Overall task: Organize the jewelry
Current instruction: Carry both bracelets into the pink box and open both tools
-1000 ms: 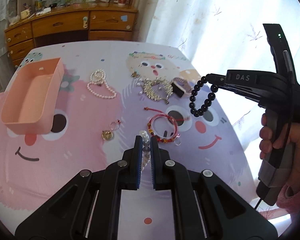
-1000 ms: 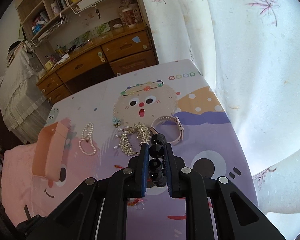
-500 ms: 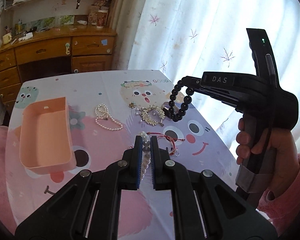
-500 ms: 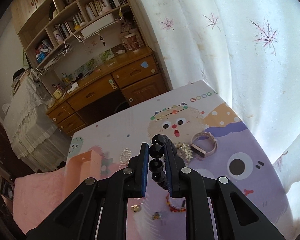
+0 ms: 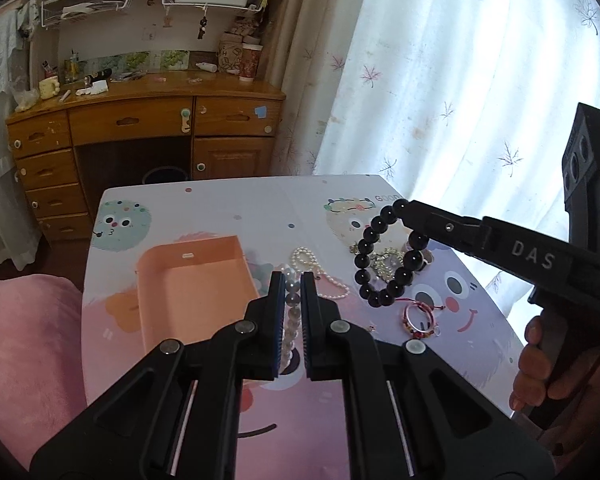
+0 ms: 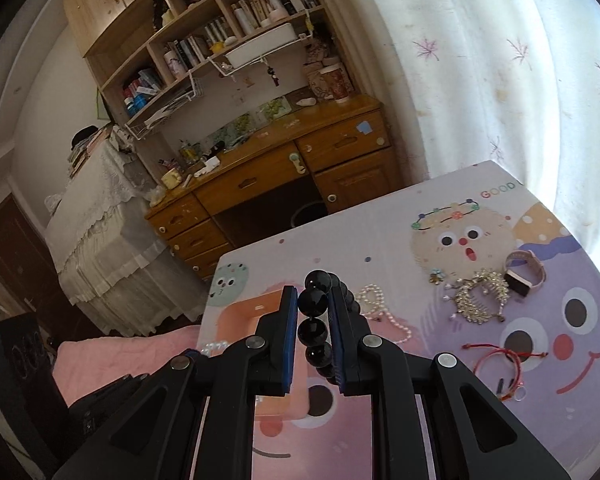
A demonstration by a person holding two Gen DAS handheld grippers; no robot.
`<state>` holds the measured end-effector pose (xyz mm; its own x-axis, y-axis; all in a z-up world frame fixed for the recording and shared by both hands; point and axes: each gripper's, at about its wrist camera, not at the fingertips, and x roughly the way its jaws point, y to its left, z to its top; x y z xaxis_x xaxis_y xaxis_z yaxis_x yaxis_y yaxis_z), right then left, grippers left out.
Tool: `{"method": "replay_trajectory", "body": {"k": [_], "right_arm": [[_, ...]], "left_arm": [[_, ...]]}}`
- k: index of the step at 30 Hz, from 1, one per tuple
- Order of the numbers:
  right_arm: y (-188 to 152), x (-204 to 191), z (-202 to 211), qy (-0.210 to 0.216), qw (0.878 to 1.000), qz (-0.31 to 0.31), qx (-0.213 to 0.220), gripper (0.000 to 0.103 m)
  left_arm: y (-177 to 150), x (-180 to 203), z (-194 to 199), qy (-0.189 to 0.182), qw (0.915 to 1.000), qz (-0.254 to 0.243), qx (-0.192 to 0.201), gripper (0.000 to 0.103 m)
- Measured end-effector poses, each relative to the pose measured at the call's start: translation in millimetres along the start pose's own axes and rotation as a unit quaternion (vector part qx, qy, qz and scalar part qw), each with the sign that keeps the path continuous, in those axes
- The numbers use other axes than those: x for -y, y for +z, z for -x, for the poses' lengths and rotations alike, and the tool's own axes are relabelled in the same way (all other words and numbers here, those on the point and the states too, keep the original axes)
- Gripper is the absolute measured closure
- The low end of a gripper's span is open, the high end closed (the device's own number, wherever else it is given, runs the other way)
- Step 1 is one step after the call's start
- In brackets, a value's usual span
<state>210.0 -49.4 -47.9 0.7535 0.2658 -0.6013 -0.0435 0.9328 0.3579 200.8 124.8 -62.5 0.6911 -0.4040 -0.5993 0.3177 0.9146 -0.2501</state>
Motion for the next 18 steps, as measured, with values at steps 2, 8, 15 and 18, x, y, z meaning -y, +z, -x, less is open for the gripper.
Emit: {"method": "replay_trajectory", "body": {"k": [2,8,15,18], "right_arm": [[-3.8,-19.7,-3.5,0.01,1.0,0.015,0.002,0.088],[-18.2,-63.7,-16.8,0.041,0.998,0.042,-0.004,0.088],[-38.1,-102.6,-39.6,0.057,0.995,0.071,-0.039,0.088],[-44.7,-112.4,-51.9,0.06,0.994,0.077,-0.057,0.081]], "left_arm": [[1.4,-16.7,-0.9,0.004,1.0,0.005,-0.003,0.098],[-2.3,-57.7,-7.1,0.021,0.9997,0.011,-0.01,0.098],[-8.3,-84.2,-13.4,0.019,0.9995,0.019,-0.018,0.098],[-8.6,-91.0,-20.0,0.016,0.9987,0.029,-0.038,0.077]]}}
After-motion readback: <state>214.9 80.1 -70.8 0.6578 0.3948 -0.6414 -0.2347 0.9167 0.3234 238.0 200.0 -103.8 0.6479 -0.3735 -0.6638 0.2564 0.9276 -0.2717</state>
